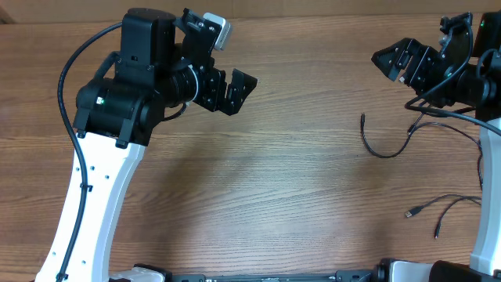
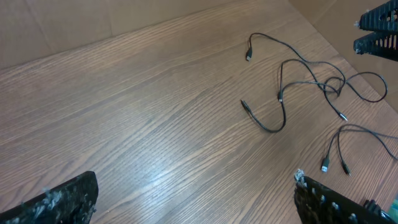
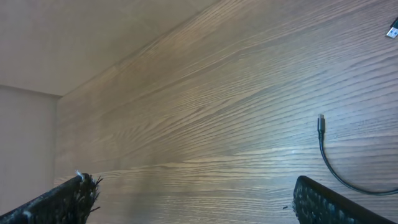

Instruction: Untangle cables

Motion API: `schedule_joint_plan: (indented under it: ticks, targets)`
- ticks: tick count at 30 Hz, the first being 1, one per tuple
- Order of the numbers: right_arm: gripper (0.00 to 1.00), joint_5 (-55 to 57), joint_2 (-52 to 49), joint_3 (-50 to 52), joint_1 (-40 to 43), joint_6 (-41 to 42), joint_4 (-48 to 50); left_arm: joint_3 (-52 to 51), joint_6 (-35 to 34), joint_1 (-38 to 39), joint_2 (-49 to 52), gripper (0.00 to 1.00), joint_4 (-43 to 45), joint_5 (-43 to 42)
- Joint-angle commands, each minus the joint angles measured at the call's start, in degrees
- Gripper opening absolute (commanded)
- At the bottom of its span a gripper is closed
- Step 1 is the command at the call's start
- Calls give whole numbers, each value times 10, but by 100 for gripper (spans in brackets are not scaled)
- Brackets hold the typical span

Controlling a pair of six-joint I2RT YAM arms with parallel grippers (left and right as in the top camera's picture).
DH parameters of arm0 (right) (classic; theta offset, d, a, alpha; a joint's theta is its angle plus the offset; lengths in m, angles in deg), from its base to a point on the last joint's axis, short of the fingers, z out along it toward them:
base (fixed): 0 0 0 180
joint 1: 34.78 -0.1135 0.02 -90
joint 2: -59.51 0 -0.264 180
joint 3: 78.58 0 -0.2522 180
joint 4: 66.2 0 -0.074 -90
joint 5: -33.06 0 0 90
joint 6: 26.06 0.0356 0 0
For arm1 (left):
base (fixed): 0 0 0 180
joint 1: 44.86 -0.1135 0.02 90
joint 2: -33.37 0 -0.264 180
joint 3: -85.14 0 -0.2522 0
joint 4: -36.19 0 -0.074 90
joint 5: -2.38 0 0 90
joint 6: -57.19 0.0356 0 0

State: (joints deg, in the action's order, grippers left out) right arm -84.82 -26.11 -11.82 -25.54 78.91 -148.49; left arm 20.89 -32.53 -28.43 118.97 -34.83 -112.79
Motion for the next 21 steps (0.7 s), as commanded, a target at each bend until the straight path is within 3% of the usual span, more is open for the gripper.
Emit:
schedule_joint_plan:
  ticks: [1,11,21]
  targets:
    - [100,-1,7,-11,-3,-2,2,6,-4,1,-6,100,-9,2]
    - [100,-1,7,-11,-3,-2,2,-17,-2,2,-23,99,-40,84]
    - [100,-1,7,-11,-3,-2,2,-251,30,2,-161,100,122,123]
